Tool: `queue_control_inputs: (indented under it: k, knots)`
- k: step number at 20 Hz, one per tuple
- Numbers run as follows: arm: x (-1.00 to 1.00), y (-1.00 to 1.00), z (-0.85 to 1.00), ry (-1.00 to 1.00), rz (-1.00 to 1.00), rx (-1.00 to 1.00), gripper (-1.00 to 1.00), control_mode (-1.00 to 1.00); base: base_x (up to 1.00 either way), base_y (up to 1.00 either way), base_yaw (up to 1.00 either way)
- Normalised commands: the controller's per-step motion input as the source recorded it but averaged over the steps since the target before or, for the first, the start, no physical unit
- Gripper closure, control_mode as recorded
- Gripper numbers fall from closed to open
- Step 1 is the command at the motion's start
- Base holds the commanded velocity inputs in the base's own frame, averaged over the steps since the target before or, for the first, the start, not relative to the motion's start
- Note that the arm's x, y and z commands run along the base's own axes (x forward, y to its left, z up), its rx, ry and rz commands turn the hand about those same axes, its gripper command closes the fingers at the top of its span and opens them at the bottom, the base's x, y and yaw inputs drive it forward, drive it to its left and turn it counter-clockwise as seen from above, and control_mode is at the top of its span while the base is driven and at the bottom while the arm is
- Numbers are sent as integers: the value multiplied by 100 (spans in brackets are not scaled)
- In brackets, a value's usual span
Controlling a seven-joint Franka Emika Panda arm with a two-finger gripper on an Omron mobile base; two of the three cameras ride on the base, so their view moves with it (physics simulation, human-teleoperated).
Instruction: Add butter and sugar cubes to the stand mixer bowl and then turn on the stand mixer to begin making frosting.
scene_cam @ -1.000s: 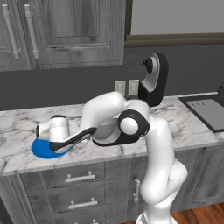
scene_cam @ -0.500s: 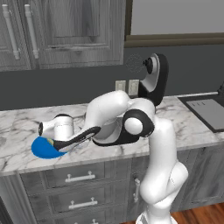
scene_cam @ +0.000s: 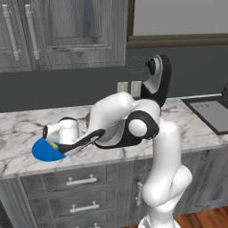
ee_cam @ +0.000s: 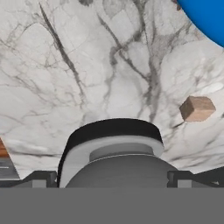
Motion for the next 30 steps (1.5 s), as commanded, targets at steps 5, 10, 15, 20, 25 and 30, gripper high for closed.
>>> queue_control_inputs:
  k: [5, 10, 15, 20, 25, 30]
  knots:
    - [5, 0, -5, 1, 0, 0, -100, -100, 0, 0, 0]
    - [15, 0, -1, 3, 0, 0, -100, -100, 0, 0, 0]
    - [16, 1, -7, 4, 0, 0, -100, -100, 0, 0, 0]
    - [6, 0, -14, 4, 0, 0, -100, -100, 0, 0, 0]
    - [4, 13, -12, 2, 1, 0, -100, -100, 0, 0, 0]
    - [11, 22, -6, 1, 2, 0, -100, -100, 0, 0, 0]
